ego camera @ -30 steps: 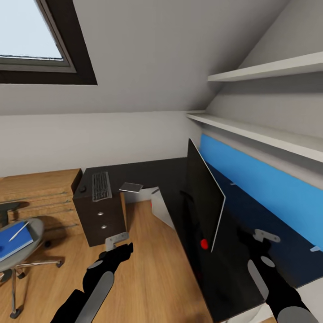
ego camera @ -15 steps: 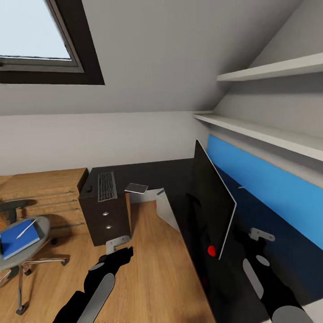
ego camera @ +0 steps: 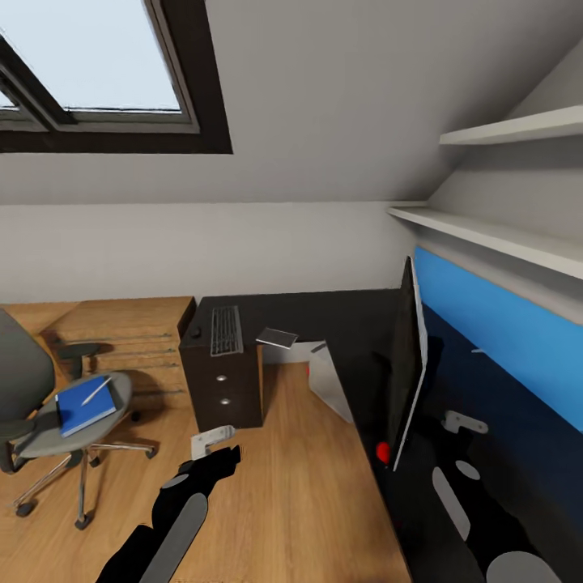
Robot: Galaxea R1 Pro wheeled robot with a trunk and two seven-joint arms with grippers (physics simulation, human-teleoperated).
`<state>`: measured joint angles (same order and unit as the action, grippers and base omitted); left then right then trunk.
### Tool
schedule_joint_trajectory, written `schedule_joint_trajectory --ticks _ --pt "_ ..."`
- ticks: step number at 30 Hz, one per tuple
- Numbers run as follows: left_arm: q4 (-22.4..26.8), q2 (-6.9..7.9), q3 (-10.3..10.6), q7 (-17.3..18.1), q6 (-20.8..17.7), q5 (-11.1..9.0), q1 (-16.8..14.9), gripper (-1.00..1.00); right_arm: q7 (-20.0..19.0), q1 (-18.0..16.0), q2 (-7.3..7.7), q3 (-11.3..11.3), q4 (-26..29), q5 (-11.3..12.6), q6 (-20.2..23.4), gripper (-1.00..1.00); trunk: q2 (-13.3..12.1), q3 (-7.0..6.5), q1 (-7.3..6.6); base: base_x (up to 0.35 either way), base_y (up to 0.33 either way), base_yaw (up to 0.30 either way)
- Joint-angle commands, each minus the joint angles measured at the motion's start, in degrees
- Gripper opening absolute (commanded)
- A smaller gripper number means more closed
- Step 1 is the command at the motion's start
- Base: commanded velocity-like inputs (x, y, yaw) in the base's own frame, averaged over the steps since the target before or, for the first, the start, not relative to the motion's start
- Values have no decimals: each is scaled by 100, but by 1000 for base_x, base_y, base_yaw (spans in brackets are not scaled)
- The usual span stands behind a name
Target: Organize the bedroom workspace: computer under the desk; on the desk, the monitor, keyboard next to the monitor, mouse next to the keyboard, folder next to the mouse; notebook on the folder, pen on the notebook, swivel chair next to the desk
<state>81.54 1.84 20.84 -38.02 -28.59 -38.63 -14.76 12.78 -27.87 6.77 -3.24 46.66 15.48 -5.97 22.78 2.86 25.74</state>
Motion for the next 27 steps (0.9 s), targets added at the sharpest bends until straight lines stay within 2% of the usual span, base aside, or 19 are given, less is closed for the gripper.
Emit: schedule_joint_trajectory --ticks 1,6,18,20,27 --pt "5 4 16 -55 -6 -46 -9 100 11 -2 3 36 1 60 -27 100 13 13 4 0 0 276" --pt "-174 8 25 -66 -7 -43 -9 100 14 -2 -57 130 1 54 -27 100 13 13 4 0 0 276" --pt "-243 1 25 -74 -6 -41 -9 100 14 0 -64 126 1 59 -149 100 13 13 4 0 0 264" --pt "-243 1 25 -74 -6 -40 -9 100 14 0 -62 123 1 59 -317 100 13 13 4 0 0 106" --pt "-244 -7 33 -74 -6 -40 -9 100 21 -1 -70 133 1 57 -434 100 13 10 4 0 0 -12"
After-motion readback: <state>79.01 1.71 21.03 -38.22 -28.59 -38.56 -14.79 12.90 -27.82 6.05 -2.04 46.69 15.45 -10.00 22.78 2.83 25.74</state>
